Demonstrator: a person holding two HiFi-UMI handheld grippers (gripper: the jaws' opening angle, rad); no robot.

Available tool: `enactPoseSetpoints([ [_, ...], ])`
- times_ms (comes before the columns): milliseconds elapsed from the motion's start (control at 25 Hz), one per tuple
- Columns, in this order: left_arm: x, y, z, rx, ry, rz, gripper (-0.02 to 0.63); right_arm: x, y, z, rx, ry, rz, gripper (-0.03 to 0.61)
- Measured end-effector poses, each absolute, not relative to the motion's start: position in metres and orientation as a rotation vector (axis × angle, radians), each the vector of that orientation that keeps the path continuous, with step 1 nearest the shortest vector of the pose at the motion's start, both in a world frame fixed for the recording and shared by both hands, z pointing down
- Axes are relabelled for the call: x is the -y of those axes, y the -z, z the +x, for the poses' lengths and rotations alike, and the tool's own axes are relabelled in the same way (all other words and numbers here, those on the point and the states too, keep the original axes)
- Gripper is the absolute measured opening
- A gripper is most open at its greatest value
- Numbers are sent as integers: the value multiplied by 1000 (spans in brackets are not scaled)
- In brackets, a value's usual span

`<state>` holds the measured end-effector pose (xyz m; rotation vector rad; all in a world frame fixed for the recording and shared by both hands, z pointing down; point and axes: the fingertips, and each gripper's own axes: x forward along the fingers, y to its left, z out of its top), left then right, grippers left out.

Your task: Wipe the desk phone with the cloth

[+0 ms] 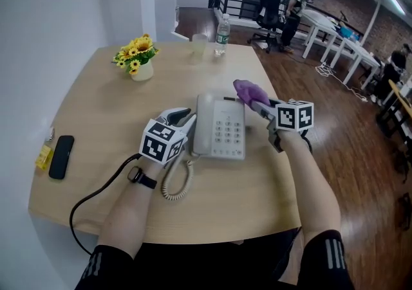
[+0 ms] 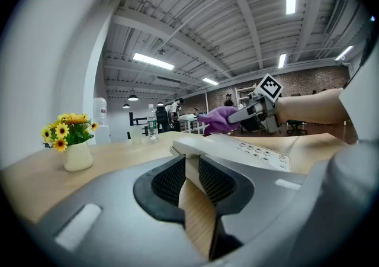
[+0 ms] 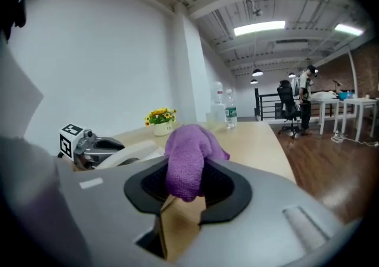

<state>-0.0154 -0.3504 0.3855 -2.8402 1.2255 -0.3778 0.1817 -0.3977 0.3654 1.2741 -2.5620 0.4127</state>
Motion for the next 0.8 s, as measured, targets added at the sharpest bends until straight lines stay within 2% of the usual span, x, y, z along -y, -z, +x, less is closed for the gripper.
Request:
enactPoseSetpoints([
  [320,350,-384,-15,-1226,381,-2835,63,385,-401,167,2563,-546,1150,120],
  [800,350,-385,-15,-1230,383,-2830,63,287,-424,151,2551,-383,976,118],
])
